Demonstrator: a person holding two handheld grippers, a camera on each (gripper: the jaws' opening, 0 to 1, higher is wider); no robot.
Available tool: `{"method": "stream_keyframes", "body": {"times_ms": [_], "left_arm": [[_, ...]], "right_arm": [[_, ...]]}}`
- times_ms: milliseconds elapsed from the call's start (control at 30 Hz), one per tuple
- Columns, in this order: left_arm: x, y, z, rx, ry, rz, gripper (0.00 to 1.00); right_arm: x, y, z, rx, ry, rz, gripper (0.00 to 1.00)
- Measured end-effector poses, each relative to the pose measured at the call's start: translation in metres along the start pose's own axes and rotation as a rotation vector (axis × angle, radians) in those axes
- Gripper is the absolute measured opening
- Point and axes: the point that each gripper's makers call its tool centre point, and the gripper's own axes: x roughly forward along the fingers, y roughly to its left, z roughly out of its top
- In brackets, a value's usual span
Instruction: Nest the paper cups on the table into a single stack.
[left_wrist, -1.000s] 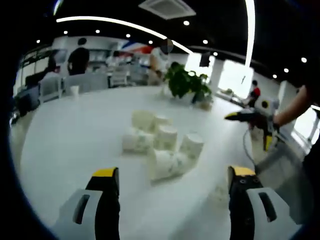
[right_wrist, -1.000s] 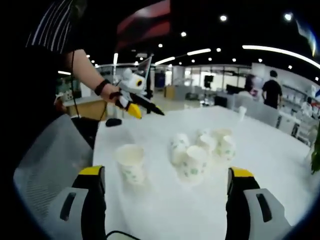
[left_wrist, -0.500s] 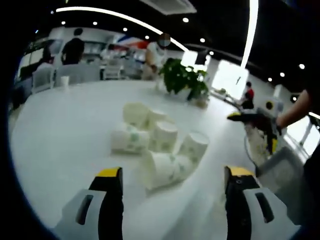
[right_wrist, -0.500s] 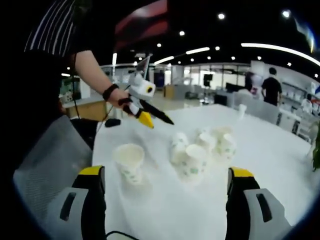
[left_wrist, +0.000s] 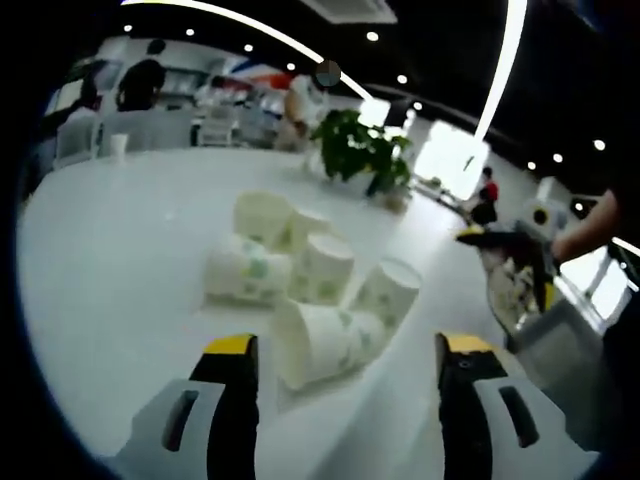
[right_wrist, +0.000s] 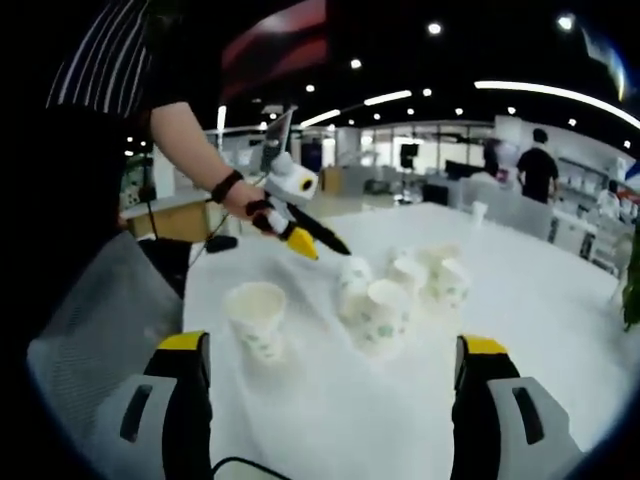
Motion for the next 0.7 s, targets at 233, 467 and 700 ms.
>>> {"method": "stream_keyframes", "body": {"times_ms": [233, 467, 700], "left_arm": [[0.0025, -0.0009, -0.0056, 0.014, 0.014, -0.009, 0.66], [0.0037, 0.0001, -0.0058, -0.001, 0.01, -0.018, 0.59], [0.0074, -0.0076, -0.0102, -0.032, 0.03, -0.062, 0.46]], "right_arm": [[-0.0009, 0.002, -0.0016, 0.012, 0.002, -0.006, 1.0], [0.0006, 0.0086, -0.0061, 0.01, 0.014, 0.013, 1.0], [-0.0002, 0.0072, -0.0052, 0.015, 0.017, 0.008, 1.0]]}}
